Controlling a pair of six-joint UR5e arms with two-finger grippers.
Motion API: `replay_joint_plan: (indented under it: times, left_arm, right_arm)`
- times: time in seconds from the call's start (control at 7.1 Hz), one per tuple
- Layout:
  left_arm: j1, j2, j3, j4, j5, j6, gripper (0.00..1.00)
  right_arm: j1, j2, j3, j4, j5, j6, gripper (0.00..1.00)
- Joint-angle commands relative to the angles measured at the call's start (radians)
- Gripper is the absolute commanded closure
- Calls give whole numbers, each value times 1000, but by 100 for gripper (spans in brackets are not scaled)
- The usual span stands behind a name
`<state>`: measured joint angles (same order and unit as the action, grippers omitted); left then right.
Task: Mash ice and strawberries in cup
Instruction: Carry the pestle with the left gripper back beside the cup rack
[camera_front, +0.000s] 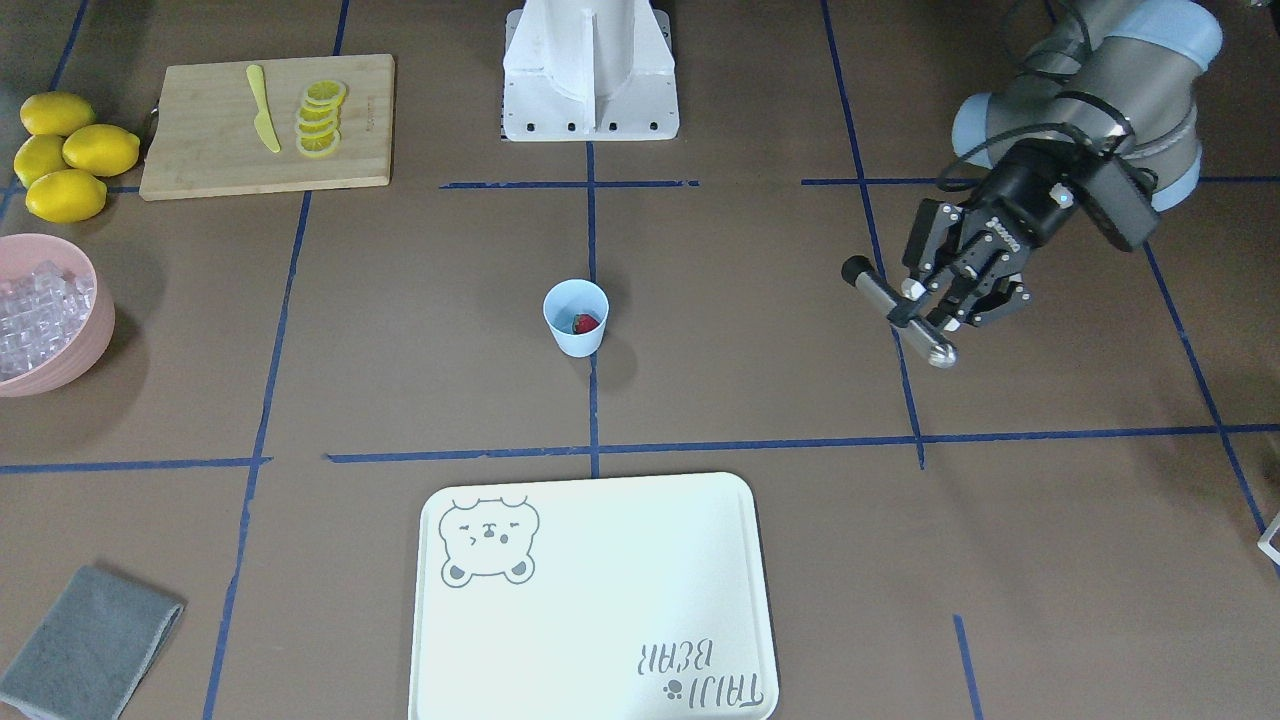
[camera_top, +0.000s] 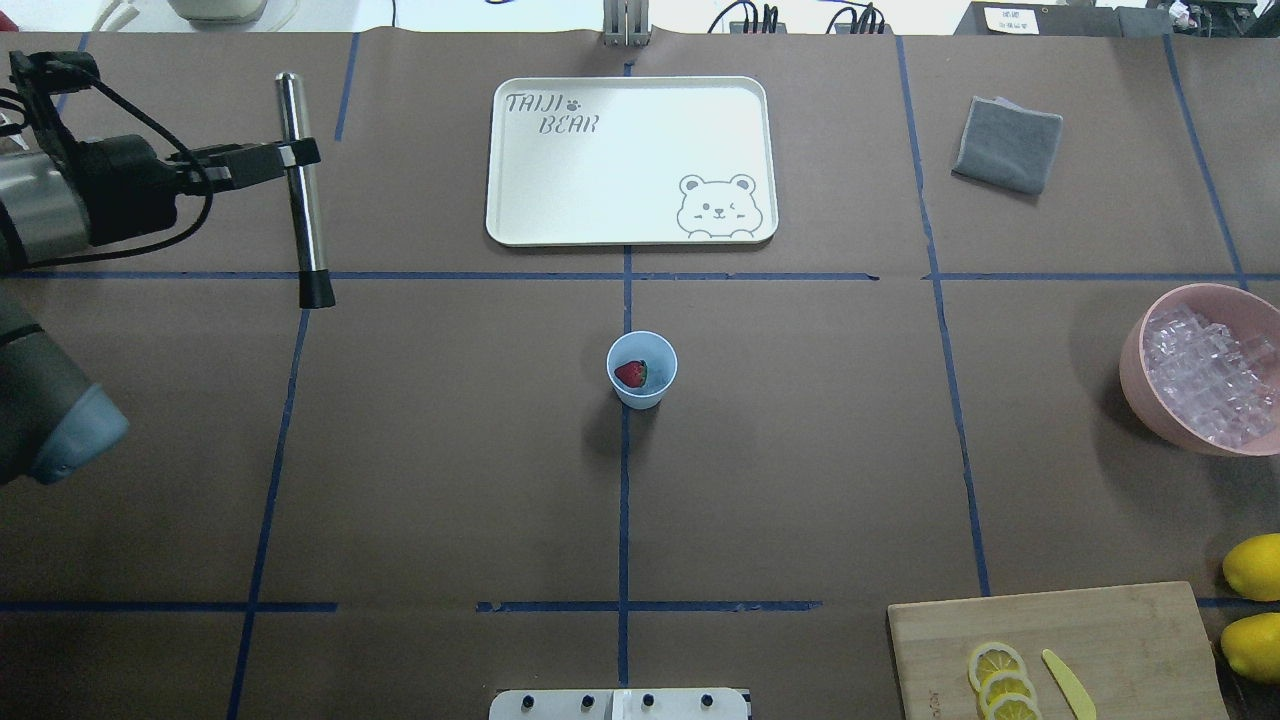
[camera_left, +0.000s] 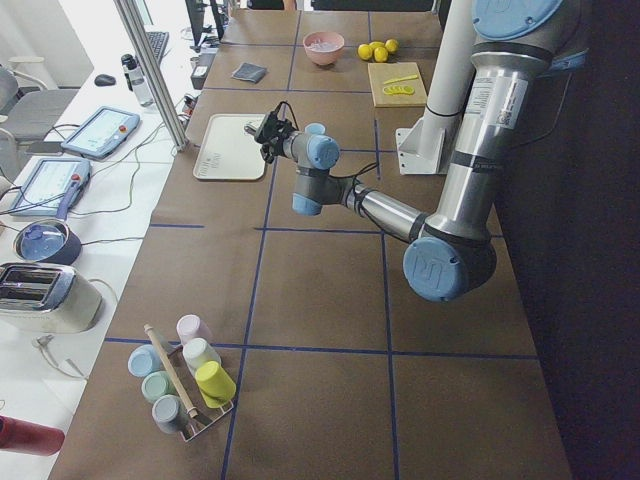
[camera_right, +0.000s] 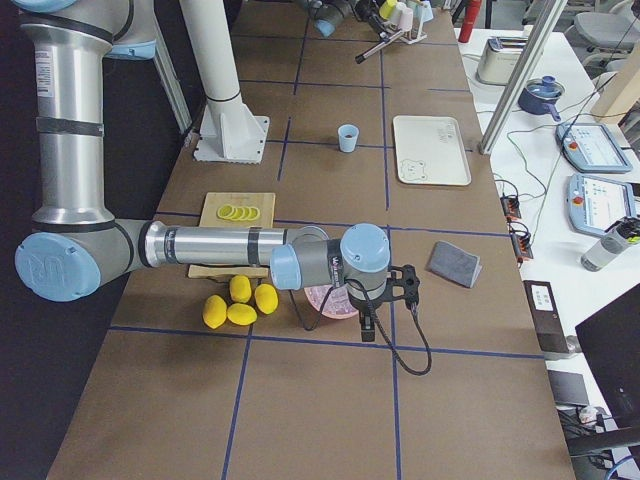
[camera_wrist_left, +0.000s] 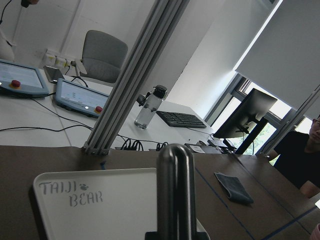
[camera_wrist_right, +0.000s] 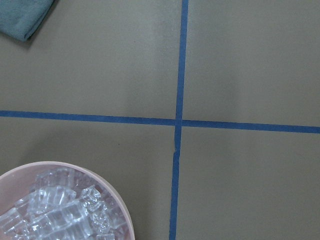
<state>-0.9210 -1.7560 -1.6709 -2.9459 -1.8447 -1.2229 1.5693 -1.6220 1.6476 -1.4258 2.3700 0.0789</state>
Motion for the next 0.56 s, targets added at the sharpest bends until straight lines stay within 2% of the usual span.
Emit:
replay_joint_plan:
  times: [0.0, 0.28, 0.42]
  left_arm:
    - [-146, 47, -9, 199, -291, -133, 100]
    - [-252, 46, 0, 453, -507, -139, 100]
    - [-292, 46, 2, 534, -565, -100, 100]
  right_arm:
    - [-5, 2, -3, 2, -8, 1, 1]
    - [-9, 2, -5, -1, -5, 1, 1]
    - [-9, -2, 6, -2, 8, 1, 1]
